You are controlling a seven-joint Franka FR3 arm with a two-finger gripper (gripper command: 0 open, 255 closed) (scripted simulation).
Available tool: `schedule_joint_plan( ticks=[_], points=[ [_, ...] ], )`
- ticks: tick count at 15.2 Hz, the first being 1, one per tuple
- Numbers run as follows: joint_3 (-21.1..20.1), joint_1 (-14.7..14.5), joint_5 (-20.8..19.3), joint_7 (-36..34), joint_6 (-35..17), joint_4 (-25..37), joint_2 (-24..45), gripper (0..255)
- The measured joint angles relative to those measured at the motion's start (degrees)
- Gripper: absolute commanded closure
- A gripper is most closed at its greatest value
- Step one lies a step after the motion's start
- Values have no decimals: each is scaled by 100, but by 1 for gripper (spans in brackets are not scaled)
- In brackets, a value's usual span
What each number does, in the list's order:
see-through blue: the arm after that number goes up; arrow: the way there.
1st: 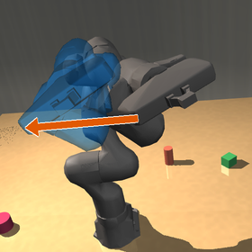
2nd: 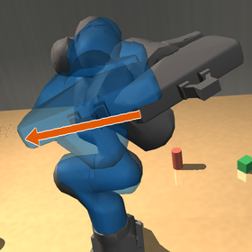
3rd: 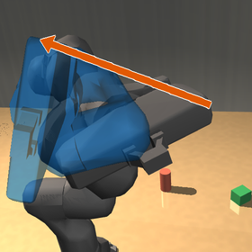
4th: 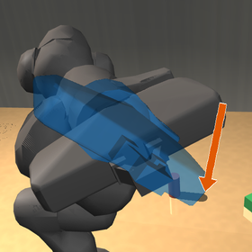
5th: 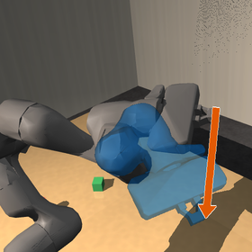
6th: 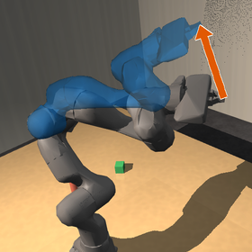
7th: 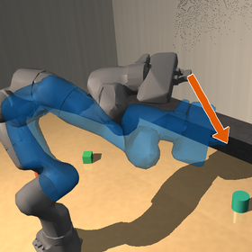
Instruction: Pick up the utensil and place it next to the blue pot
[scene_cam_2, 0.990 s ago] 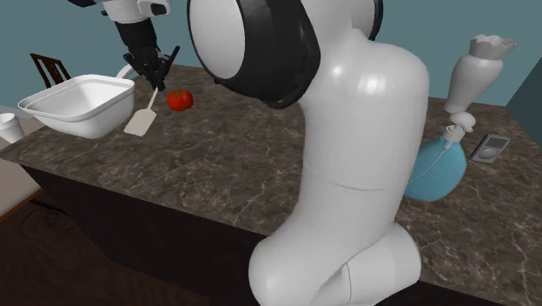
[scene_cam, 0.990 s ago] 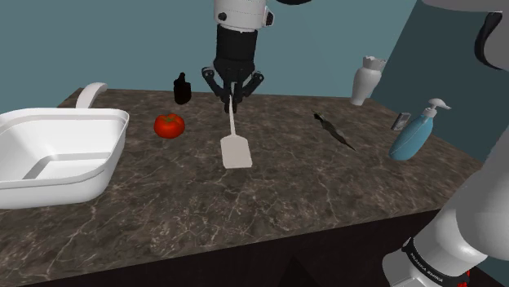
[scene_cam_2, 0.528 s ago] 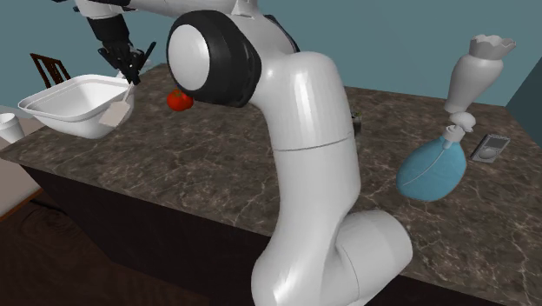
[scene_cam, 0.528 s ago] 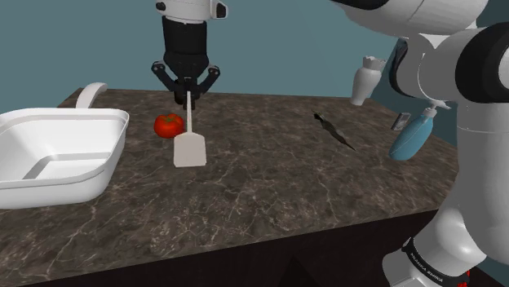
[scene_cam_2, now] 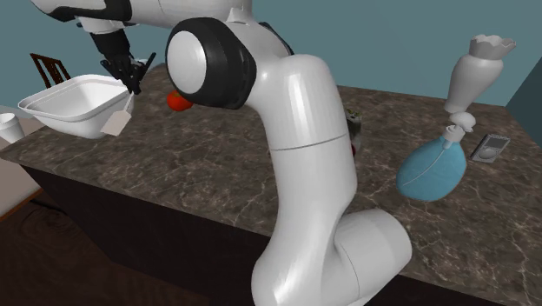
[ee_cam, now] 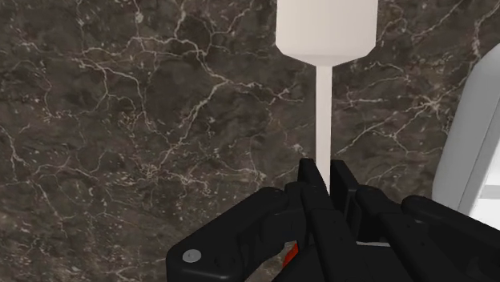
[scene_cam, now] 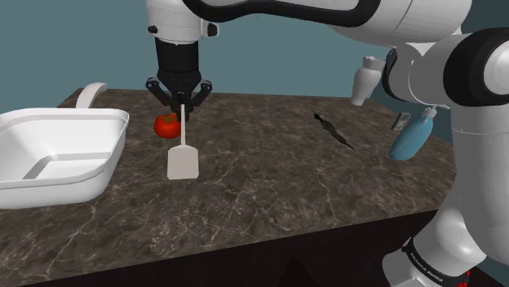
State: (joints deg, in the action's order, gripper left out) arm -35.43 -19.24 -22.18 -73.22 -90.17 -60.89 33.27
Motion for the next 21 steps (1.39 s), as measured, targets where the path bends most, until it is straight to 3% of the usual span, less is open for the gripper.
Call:
schedule_joint_plan(
  ticks=[11,21],
  points=[
    [-22,300,47,-141,-960,-1172,-164,255],
    [30,400,-42,-265,-1667,-1829,-74,255]
  ],
)
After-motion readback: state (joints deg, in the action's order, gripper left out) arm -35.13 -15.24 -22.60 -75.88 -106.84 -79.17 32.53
